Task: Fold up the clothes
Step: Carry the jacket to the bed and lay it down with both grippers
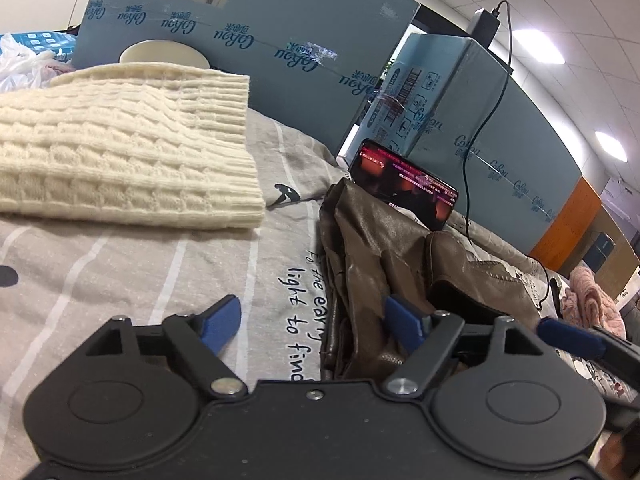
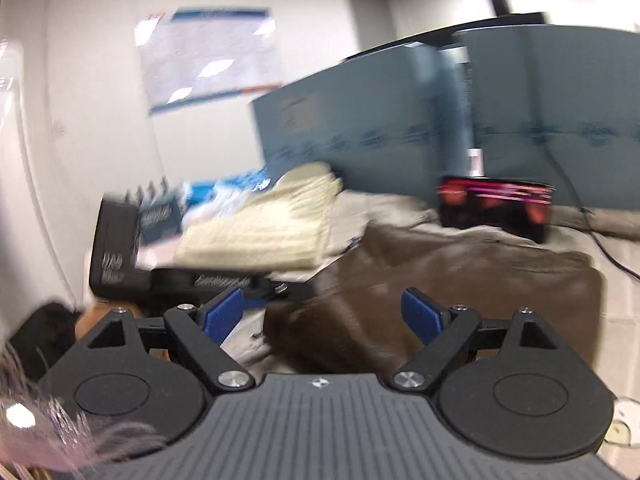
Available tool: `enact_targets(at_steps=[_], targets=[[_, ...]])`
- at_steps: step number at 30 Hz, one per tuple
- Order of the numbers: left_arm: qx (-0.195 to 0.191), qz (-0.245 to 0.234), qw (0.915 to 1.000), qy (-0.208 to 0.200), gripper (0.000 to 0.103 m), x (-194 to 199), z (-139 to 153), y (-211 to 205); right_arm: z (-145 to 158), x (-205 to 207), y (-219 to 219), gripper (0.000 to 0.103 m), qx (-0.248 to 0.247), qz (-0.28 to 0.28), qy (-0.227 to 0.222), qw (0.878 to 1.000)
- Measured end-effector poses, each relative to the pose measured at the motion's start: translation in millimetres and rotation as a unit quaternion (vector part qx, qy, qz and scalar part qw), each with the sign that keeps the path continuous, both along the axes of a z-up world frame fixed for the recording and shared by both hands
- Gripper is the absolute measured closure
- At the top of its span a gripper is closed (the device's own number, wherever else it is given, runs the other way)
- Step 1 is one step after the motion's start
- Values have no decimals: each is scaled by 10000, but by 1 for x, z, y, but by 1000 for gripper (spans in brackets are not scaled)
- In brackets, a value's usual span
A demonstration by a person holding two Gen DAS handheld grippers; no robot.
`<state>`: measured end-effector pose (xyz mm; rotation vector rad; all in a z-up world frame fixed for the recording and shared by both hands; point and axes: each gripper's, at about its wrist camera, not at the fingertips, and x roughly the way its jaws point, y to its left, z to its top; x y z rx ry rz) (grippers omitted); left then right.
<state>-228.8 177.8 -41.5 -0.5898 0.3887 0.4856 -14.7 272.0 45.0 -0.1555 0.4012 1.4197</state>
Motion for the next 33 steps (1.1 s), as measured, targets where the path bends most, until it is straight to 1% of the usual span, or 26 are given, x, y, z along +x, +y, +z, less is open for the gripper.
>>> enact_targets(at_steps=[1,3,5,6,7,8,9,10,11,12,13,14,15,19,21,23,26,29,31,33], targets=[[-16,-8,10000,-9,23,0,0,0,-2,-7,8,18,-195,9,-212,9996],[-20,-24,10000,-15,22,0,0,1,-9,-13,21,18,-546,24,-481,9973],[-9,-38,10000,-10,21,1,1,0,-16,-12,26,19,-711,-19,-528,9961],[-5,-44,10000,-6,21,1,1,0,-17,-10,27,21,-717,-83,-498,9962],[-2,-51,10000,-4,21,1,1,0,-18,-7,28,31,-702,-160,-454,9964],[1,-58,10000,-2,21,1,1,0,-19,-4,28,45,-688,-192,-426,9965],[3,-64,10000,0,21,1,1,0,-20,-1,28,52,-679,-159,-380,9968],[6,-72,10000,-2,21,1,1,0,-19,1,27,67,-628,-189,-332,9973],[9,-80,10000,-9,21,1,2,0,-18,3,25,79,-563,-243,-287,9977],[12,-86,10000,-15,21,1,2,0,-17,5,23,84,-498,-297,-241,9980],[15,-89,10000,-20,21,1,2,0,-16,7,21,91,-432,-351,-195,9983],[20,-89,10000,-22,21,0,3,0,-14,11,17,96,-326,-430,-120,9985],[29,-85,10000,-17,21,1,3,0,-11,13,12,97,-196,-546,-83,9983],[151,-145,9997,108,21,3,2,-3,8,17,-14,97,426,-1163,-265,9919],[260,-227,9992,190,21,6,3,-6,19,20,-31,98,758,-1507,-339,9851],[359,-298,9985,285,21,9,4,-9,27,27,-52,98,1049,-1912,-327,9754],[475,-375,9974,390,18,12,4,-12,38,37,-84,98,1473,-2524,-291,9559],[584,-434,9962,488,16,16,4,-15,36,50,-116,98,1730,-3143,-119,9334],[639,-456,9954,547,16,18,4,-16,29,56,-136,98,1863,-3556,43,9159],[687,-475,9947,601,15,20,3,-17,21,60,-155,98,1932,-4013,223,8951]])
